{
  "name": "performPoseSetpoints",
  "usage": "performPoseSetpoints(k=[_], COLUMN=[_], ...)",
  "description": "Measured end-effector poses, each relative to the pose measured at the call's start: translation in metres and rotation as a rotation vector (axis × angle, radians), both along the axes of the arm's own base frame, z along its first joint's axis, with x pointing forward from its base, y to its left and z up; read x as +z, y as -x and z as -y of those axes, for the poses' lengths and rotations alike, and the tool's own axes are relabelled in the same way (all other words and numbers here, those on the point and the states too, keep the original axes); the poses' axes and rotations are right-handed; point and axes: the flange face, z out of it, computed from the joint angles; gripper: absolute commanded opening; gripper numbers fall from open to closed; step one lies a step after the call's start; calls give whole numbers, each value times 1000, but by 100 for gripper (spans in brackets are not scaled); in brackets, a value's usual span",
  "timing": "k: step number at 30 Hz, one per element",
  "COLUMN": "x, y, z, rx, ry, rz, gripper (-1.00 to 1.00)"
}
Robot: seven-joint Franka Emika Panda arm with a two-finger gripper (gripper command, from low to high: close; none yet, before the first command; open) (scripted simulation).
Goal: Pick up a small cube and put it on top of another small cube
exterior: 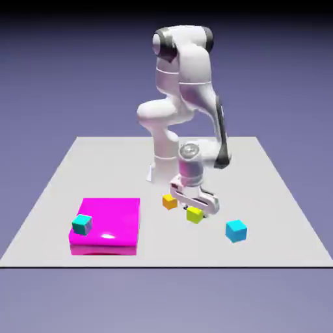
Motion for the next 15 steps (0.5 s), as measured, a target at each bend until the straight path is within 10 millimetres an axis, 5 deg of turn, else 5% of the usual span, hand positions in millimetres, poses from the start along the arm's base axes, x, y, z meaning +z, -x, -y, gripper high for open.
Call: performPoseSetpoints(k=[12, 15], x=[69, 74], y=[-8, -28], z=[6, -15], rx=[0, 122], ry=[0, 9], rz=[1, 1], gripper=[-100, -100])
